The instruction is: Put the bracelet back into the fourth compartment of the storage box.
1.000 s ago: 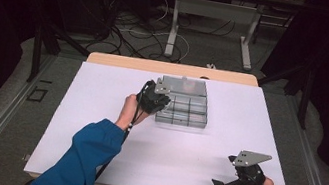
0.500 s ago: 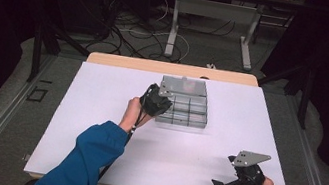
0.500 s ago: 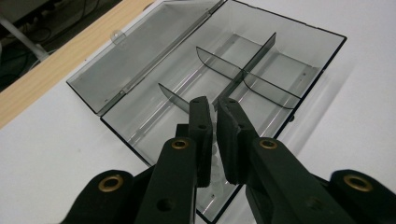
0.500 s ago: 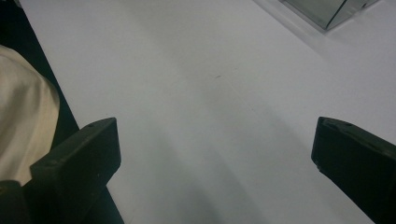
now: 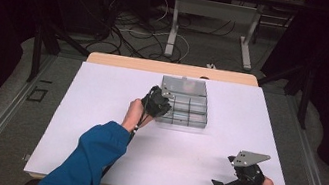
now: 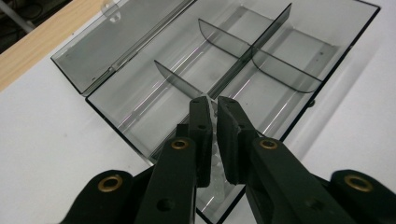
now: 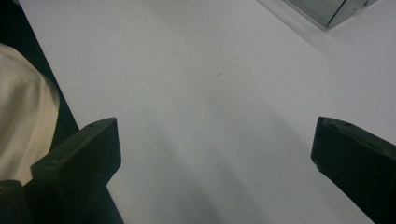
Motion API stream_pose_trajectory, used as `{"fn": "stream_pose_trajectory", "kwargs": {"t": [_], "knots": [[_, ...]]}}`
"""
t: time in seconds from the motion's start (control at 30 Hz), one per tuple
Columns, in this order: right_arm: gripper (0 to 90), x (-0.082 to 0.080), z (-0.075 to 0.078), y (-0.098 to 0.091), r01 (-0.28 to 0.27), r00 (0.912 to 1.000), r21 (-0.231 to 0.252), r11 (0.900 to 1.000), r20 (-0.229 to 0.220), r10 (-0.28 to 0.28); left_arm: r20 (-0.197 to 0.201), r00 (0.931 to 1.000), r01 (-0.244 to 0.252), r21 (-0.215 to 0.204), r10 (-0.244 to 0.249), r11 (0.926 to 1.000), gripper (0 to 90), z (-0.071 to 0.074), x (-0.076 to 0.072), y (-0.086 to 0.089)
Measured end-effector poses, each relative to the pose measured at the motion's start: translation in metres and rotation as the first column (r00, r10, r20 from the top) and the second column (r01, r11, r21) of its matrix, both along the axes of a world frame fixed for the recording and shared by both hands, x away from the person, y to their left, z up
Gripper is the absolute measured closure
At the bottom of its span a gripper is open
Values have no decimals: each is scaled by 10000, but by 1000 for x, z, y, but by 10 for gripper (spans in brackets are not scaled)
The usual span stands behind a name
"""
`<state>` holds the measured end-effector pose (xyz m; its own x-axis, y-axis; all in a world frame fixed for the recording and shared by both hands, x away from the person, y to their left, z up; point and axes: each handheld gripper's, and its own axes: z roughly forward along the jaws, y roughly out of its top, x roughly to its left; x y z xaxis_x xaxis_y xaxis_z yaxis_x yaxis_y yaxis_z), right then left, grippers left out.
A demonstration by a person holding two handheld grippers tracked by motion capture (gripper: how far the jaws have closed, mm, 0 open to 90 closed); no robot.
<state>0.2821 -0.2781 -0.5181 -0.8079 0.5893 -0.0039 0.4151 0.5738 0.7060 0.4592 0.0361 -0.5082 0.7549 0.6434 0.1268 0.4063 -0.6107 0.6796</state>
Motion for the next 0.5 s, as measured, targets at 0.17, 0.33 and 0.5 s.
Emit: {"fn": "stream_pose_trajectory", "kwargs": {"t": [0.17,0.33,0.5], "knots": [[11,0,0,0,5,10000,4,10000,-4,-5,-97,9998,-179,128,180,9998,843,-3,4,2],[11,0,0,0,-13,10000,-9,10000,-1,13,-151,9991,-384,340,389,9987,843,-7,8,3],[12,1,0,0,-35,10000,-12,10000,-68,35,-136,9989,-445,521,453,9976,842,-11,10,2]]}}
